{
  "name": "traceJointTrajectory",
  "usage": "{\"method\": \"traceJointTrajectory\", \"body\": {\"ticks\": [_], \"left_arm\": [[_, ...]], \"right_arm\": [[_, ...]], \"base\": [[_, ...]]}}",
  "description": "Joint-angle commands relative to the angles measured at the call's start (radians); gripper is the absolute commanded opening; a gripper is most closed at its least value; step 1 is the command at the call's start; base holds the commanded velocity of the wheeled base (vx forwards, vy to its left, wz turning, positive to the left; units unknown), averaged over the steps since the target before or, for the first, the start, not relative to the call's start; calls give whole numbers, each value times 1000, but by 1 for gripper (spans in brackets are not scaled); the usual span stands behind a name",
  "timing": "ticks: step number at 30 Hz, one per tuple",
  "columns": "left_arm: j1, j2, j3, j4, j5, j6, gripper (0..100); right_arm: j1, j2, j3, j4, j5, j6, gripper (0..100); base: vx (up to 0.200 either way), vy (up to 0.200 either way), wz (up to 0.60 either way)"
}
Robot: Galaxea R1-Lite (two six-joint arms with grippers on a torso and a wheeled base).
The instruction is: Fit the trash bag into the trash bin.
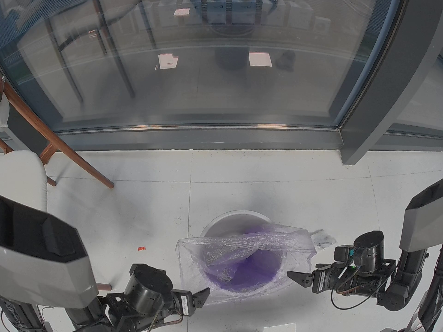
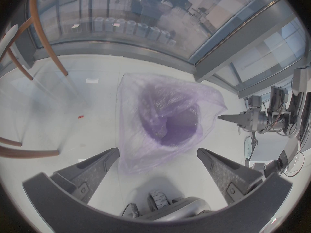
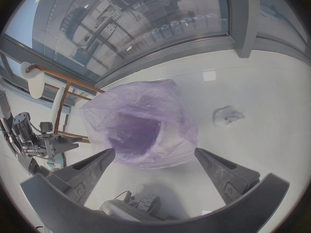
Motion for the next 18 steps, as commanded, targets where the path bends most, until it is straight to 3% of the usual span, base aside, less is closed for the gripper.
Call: {"method": "traceJointTrajectory", "body": {"ticks": [1,7,12,18], "left_arm": [[-27,-56,0,-4,-4,13,100],[-13,-46,-109,19,-13,54,100],[-2,-3,-259,142,-33,53,100],[88,99,-471,209,-38,59,100]], "right_arm": [[26,43,-59,-2,-5,11,100],[18,80,-169,9,-7,12,100],[-3,115,-273,12,-7,12,100],[-36,129,-367,10,-21,5,100]], "base": [[0,0,0],[0,0,0],[0,0,0],[0,0,0]]}}
